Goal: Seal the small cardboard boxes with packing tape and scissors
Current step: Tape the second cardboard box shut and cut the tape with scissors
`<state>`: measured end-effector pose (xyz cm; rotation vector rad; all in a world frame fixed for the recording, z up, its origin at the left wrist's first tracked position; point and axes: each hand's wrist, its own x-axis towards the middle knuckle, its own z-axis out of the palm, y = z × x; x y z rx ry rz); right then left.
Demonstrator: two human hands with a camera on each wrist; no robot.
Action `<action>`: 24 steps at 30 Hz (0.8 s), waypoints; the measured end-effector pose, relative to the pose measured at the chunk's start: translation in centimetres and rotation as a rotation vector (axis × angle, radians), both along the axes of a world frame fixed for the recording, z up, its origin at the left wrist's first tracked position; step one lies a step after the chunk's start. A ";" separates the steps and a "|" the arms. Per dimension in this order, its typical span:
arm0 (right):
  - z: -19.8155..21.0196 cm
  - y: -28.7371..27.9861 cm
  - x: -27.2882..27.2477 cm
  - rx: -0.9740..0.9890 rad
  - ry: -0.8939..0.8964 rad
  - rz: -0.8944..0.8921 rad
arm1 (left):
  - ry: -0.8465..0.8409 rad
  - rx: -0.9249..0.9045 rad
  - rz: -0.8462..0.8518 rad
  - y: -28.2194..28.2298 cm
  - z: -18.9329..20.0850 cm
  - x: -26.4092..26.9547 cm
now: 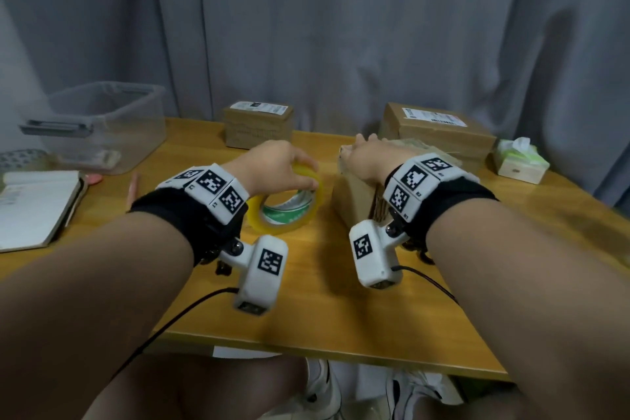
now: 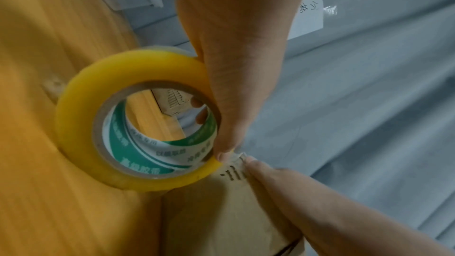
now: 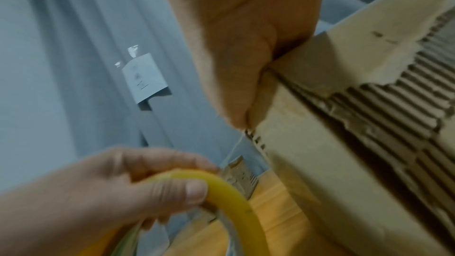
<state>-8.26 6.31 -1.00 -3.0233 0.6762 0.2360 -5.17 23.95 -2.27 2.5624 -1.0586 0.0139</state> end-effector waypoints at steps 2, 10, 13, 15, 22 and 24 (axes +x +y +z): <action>0.1 0.9 0.4 -0.056 -0.002 -0.049 | -0.015 0.009 -0.007 -0.5 0.2 0.1; -0.6 2.1 0.8 -0.188 -0.025 -0.120 | -0.081 0.016 -0.013 -1.9 0.2 -0.1; -0.8 2.0 1.2 -0.198 -0.014 -0.096 | -0.070 -0.045 0.007 -1.0 -0.5 0.2; -1.0 1.8 1.5 -0.203 -0.040 -0.087 | -0.044 -0.109 0.027 -0.4 -1.1 0.2; -1.2 1.3 1.3 -0.271 -0.092 -0.005 | -0.056 -0.158 0.076 -1.0 -2.0 -0.3; -1.4 1.1 2.0 -0.276 -0.058 0.041 | -0.076 -0.157 0.079 -1.5 -1.9 -0.3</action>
